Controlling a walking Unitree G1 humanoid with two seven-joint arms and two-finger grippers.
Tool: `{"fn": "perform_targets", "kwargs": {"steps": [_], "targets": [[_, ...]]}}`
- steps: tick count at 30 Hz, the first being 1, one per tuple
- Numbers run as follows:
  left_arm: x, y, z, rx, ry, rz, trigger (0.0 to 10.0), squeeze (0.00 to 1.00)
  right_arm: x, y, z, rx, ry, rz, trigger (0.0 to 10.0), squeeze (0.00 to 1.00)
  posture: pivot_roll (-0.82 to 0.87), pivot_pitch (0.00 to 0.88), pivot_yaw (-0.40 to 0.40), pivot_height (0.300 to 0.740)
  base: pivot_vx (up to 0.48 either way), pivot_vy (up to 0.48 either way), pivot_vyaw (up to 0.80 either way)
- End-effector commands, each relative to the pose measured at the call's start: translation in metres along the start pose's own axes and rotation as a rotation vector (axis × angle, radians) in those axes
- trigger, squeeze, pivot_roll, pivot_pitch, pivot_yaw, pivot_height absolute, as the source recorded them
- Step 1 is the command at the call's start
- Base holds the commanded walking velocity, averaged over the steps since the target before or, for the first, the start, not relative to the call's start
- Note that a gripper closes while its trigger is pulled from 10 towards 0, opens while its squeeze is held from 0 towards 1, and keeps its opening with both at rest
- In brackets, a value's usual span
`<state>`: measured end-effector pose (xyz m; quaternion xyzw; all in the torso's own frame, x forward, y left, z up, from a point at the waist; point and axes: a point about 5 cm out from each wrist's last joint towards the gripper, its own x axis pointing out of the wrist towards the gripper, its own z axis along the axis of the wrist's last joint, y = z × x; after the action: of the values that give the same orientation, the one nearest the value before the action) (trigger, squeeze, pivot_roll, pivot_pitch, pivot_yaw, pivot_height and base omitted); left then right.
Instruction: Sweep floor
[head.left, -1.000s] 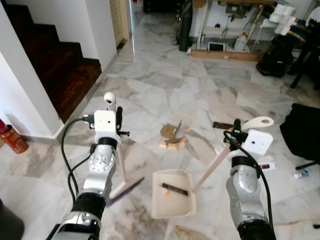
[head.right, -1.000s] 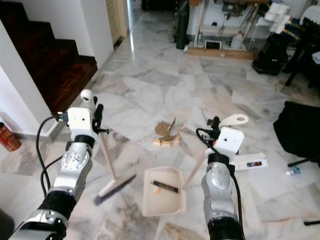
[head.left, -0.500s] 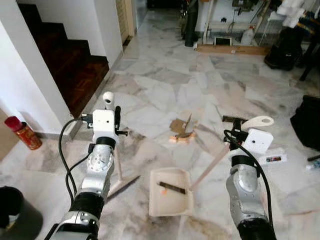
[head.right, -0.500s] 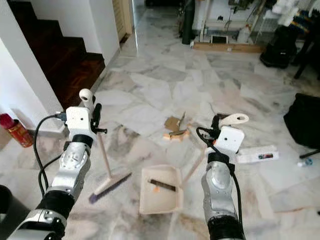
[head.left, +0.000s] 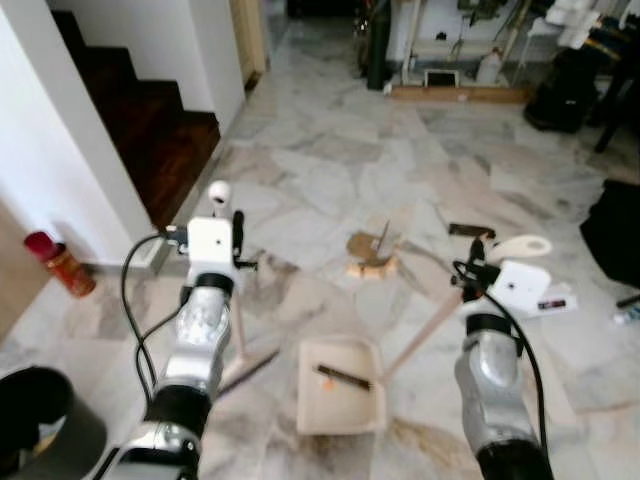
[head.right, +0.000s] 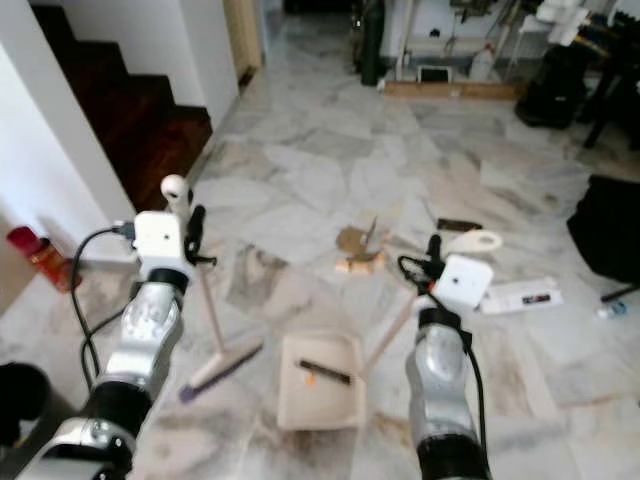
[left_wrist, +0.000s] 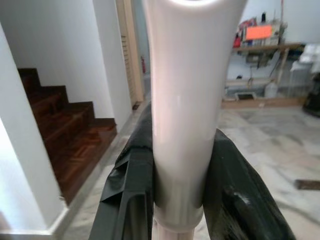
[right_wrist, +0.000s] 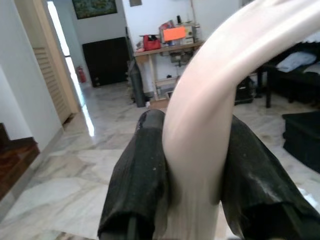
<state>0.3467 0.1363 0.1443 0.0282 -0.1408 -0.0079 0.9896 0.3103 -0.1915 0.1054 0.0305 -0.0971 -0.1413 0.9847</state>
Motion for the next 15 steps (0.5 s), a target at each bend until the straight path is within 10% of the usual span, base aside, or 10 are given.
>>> {"fn": "perform_targets", "kwargs": {"steps": [1, 15], "targets": [[0.0034, 0.0063, 0.0076, 0.016, -0.031, 0.007, 10.0, 0.0, 0.0041, 0.0068, 0.0101, 0.015, -0.051, 0.012, 10.0, 0.0, -0.04, 0.023, 0.027, 0.74, 0.0, 0.251, 0.0], [0.0033, 0.0057, 0.0075, 0.011, -0.029, 0.003, 10.0, 0.0, 0.0042, 0.0069, 0.0094, 0.015, -0.047, 0.012, 10.0, 0.0, -0.04, 0.023, 0.028, 0.74, 0.0, 0.26, 0.0]]}}
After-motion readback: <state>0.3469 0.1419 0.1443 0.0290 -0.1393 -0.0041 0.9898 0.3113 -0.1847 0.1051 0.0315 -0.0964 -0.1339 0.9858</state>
